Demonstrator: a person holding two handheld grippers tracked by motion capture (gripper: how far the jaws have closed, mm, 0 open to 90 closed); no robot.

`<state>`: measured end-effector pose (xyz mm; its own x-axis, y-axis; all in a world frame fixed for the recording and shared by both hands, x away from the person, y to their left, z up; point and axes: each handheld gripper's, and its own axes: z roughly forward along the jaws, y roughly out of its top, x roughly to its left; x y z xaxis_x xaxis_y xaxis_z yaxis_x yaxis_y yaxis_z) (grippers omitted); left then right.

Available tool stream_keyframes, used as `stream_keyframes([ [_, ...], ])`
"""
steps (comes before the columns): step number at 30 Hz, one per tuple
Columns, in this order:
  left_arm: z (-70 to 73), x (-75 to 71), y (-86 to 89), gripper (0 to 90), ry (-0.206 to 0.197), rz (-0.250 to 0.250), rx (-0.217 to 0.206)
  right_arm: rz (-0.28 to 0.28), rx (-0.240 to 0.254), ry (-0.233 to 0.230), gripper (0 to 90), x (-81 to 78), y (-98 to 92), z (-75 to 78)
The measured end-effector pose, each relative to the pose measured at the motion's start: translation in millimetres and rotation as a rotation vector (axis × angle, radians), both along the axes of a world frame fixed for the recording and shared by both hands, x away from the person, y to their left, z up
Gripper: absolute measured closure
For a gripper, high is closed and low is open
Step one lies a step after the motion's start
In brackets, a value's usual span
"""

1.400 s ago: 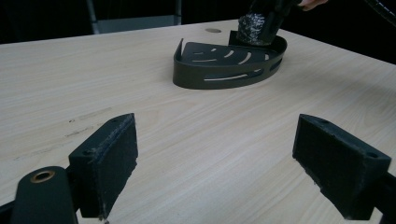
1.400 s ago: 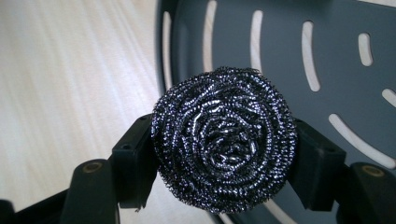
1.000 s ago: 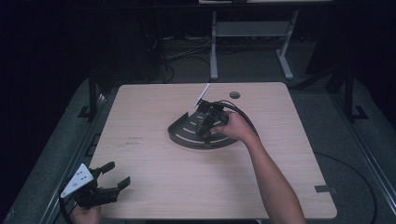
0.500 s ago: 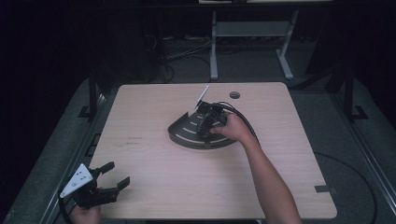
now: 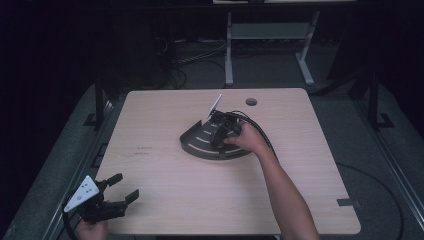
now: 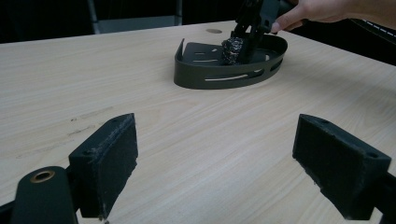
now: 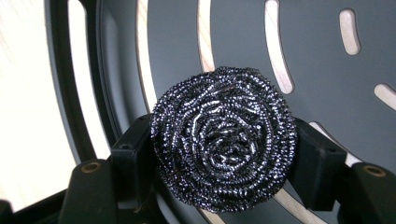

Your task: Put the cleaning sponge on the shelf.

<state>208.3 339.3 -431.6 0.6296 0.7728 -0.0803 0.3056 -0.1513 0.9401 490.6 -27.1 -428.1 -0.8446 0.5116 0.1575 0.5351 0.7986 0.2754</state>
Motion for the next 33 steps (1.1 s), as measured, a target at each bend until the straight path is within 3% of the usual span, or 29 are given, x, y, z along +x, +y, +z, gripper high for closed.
stream_keyframes([
  [33,0.3,-1.2,0.9,13.3,0.002,0.002,-0.004,-0.01,-0.017,0.013,29.9,2.7,3.6,-10.7],
])
